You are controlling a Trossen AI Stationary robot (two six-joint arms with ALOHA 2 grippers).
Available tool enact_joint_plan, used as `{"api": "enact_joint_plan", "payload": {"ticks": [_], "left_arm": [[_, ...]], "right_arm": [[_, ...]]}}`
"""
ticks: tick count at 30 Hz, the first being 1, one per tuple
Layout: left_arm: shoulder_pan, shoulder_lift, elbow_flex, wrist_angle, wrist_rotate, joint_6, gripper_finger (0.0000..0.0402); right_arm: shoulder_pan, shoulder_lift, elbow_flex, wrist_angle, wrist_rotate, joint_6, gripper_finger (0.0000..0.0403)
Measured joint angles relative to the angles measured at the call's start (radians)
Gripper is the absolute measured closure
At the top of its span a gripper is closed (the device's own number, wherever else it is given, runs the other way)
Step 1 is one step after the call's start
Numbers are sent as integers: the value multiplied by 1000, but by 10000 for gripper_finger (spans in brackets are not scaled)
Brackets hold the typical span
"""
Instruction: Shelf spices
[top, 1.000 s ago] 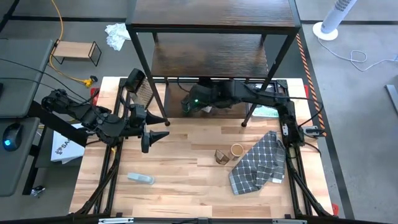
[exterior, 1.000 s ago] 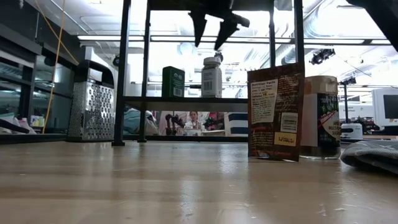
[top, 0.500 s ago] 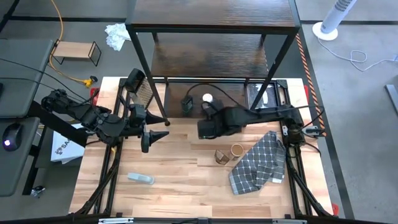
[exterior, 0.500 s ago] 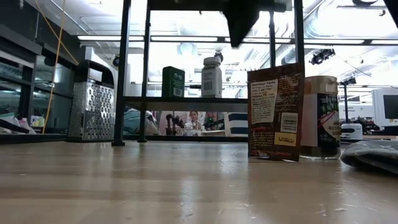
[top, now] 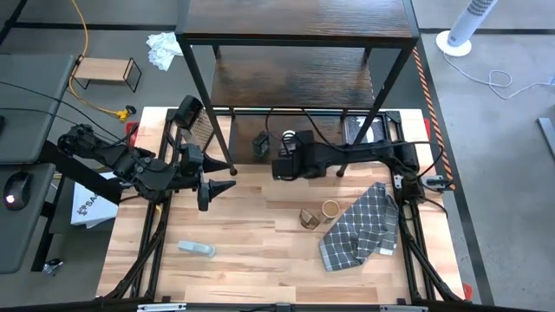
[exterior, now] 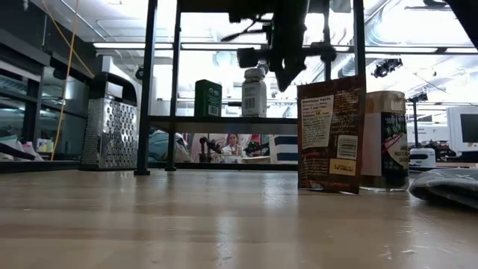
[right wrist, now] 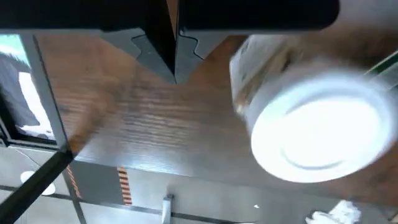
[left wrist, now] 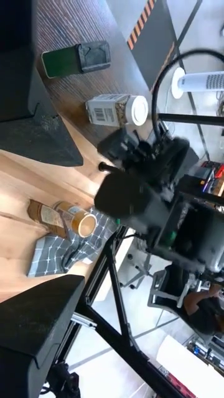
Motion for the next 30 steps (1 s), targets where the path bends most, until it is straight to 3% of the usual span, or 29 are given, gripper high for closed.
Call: {"api": "enact_joint_plan", "payload": {"ticks": [3,13,16,23,27,30], "left_arm": [[0,0,0,0,1,-1,108],[0,0,0,0,-29,1,108],[0,0,0,0,-35,1,108],[0,0,0,-1,-45,2,108],[0,0,0,-5,-45,3,108],[0,0,0,-6,-30,5,108]], "right_arm": [[-31,2,-16,69,-6,-42,402],[-62,1,-15,490,-67,-418,403],[-63,1,-15,477,-69,-423,403],[-55,-40,-12,260,-64,-398,403],[21,-107,-12,189,-150,-445,403],[103,-157,-10,191,-315,-494,403]]}}
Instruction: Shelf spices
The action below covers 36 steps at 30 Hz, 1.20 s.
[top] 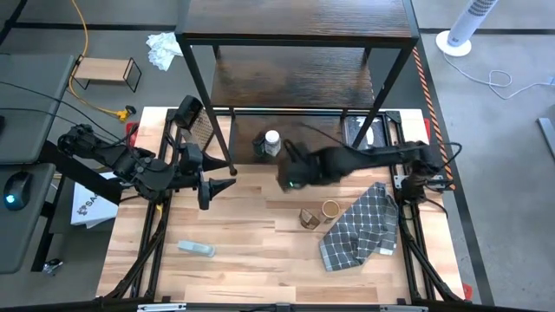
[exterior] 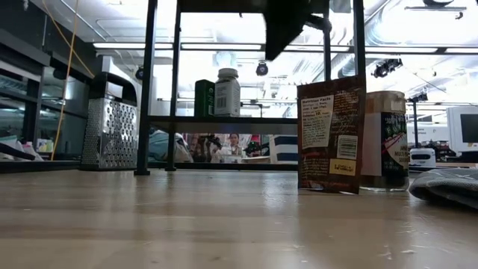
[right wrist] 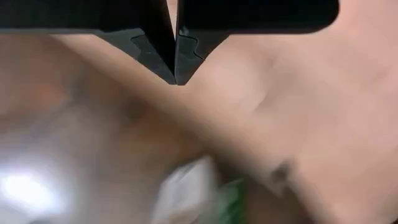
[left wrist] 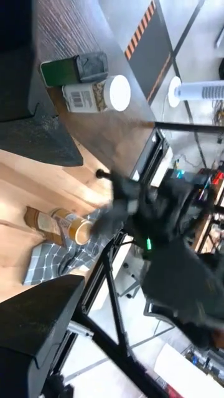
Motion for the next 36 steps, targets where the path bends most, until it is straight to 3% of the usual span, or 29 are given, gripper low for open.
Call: {"api": "enact_joint_plan", "payload": {"ticks": [3,9,14,21,25,31,36], "left_arm": [[0,0,0,-1,24,8,108],[13,0,0,0,71,-1,108],[37,0,0,1,127,-3,108],[73,0,0,7,207,-5,108],[79,0,0,7,218,-5,108],[79,0,0,15,243,-4,108],[79,0,0,25,248,-2,108]], "right_arm": [[87,-26,0,-28,-156,42,403],[215,-28,-1,-250,-227,298,380],[246,-28,-3,-349,-243,377,297],[255,-26,-4,-372,-359,535,153],[245,-26,-37,-373,-371,638,102],[236,-27,-185,-373,-474,753,83],[226,-88,-253,-228,-424,821,82]]}}
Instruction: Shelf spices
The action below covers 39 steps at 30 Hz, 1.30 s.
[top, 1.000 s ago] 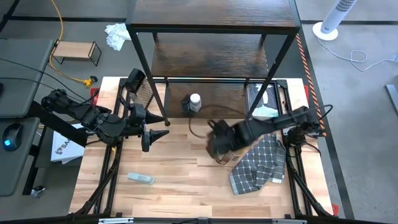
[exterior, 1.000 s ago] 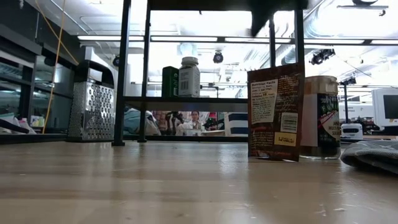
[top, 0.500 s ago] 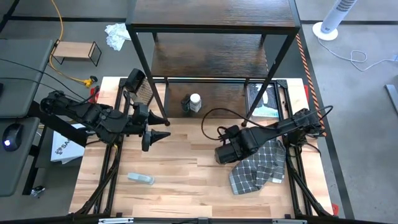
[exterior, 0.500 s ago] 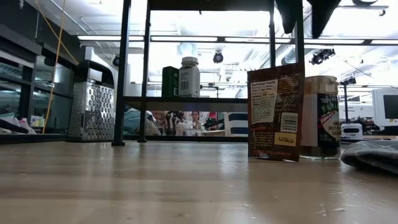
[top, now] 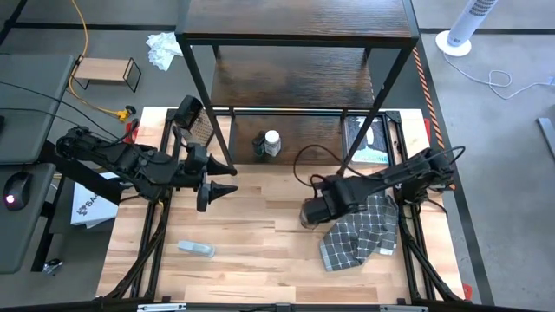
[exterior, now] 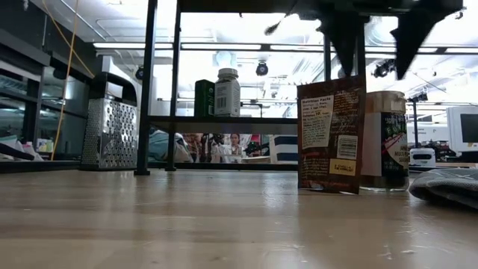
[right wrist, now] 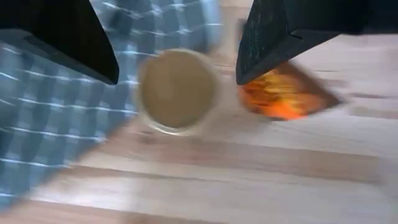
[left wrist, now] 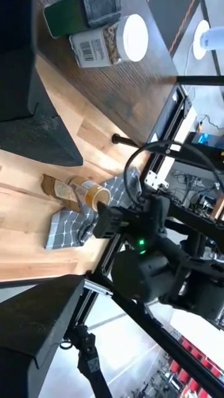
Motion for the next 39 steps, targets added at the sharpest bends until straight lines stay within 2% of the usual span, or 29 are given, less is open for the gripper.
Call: {"api": "enact_joint_plan", "payload": {"ticks": [3,7,14,30,32,36,39], "left_arm": [[3,0,0,5,-1,0,108],[14,0,0,4,14,0,108],[20,0,0,5,19,0,108],[57,0,0,9,2,2,108],[58,0,0,5,4,7,108],[58,0,0,-10,8,9,108],[61,0,0,-9,10,16,108]], "right_arm": [[-6,-19,-19,57,20,-6,82],[-17,-19,-81,41,-12,-2,82],[-36,-20,-128,207,-23,-27,82],[-62,-64,-144,134,27,-77,82],[-62,-64,-144,130,21,-198,82],[-72,-64,-144,144,-5,-553,82],[-99,-57,-143,165,-56,-767,82]]}}
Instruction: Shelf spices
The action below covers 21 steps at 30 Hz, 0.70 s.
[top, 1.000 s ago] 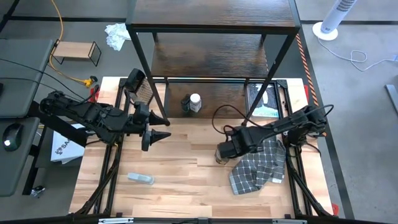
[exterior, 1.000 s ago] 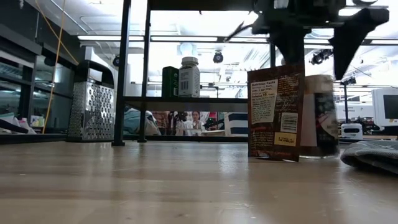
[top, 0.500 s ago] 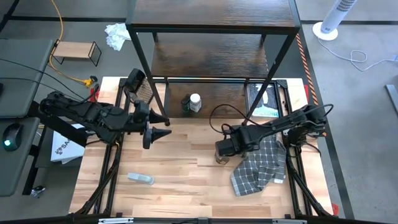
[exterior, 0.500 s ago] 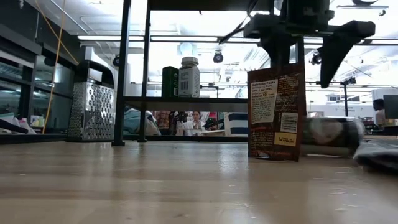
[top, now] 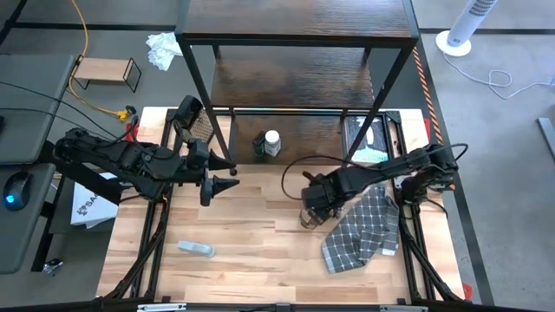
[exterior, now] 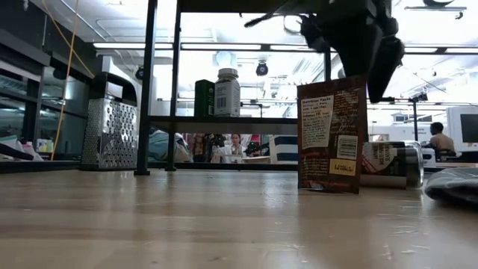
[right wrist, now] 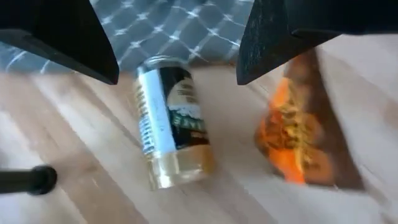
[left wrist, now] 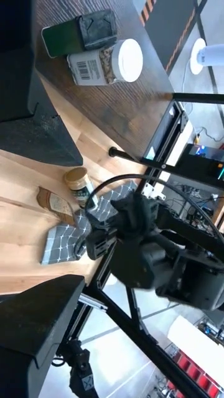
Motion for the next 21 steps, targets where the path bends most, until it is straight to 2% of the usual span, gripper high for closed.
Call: {"api": "enact_joint_plan", "payload": {"ticks": [4,8,16,21], "left_arm": [[3,0,0,2,1,-17,108],[3,0,0,10,-8,-33,108],[3,1,0,13,-57,-70,108],[3,1,0,13,-93,-95,108]], "right_arm": [[-42,20,-39,-14,-26,-129,82],[-69,21,-135,88,-99,-208,82],[-78,19,-265,255,-128,-241,82],[-78,21,-359,365,-118,-177,84]]}}
